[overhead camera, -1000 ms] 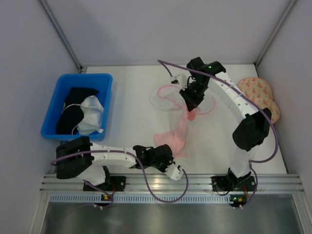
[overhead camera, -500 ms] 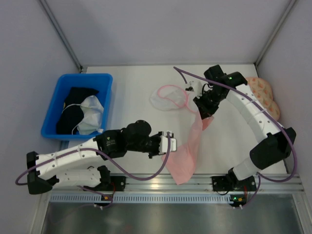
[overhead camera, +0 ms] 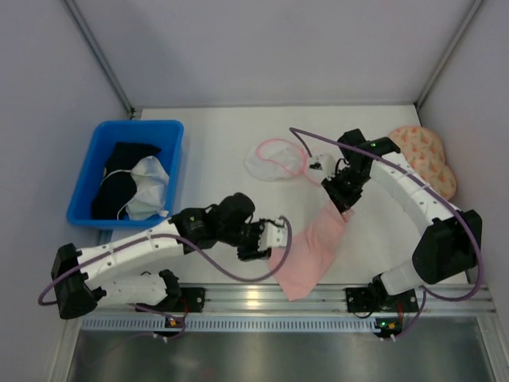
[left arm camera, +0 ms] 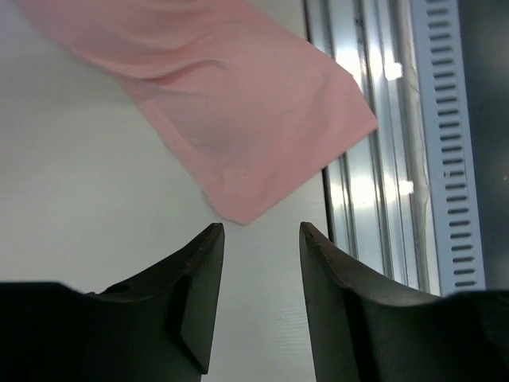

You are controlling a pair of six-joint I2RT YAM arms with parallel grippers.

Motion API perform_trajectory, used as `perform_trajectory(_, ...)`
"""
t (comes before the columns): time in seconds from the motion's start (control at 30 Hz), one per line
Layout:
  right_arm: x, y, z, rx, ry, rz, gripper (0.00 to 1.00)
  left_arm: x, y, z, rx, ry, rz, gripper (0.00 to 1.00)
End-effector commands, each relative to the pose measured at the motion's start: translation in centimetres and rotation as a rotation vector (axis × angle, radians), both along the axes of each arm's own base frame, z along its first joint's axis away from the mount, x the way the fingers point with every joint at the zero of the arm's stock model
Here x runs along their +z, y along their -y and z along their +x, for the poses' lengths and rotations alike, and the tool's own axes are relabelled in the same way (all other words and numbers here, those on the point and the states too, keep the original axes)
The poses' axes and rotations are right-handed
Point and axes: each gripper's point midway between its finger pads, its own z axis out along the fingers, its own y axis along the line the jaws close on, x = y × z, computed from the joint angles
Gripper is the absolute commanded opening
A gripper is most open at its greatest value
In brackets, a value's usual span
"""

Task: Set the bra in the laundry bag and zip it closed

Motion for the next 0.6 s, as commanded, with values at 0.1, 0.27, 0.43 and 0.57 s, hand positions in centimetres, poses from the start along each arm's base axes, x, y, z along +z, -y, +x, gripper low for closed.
perform_trajectory(0.1, 0.0, 1.0, 4.4, -0.135, 0.055, 0.071, 0.00, -6.5, 0.6, -4.8, -0.484, 0.257, 0.129, 0.52)
perform_trajectory(0.27, -0.3, 1.7, 4.8, -0.160, 0.037, 0.075, 0.00, -8.8, 3.4, -4.7, -0.566, 0.357, 0.138, 0.52)
perform_trajectory(0.43, -1.3, 1.7, 4.6, -0.155, 0.018, 0.078, 0.00, -10.2, 4.9, -4.9, -0.608, 0.378, 0.175, 0.53)
perform_trajectory(0.57, -2.0, 1.9, 4.8, -0.159, 0.019, 0.076, 0.00, -11.8, 5.6, -5.0, -0.651, 0.378, 0.210, 0.51)
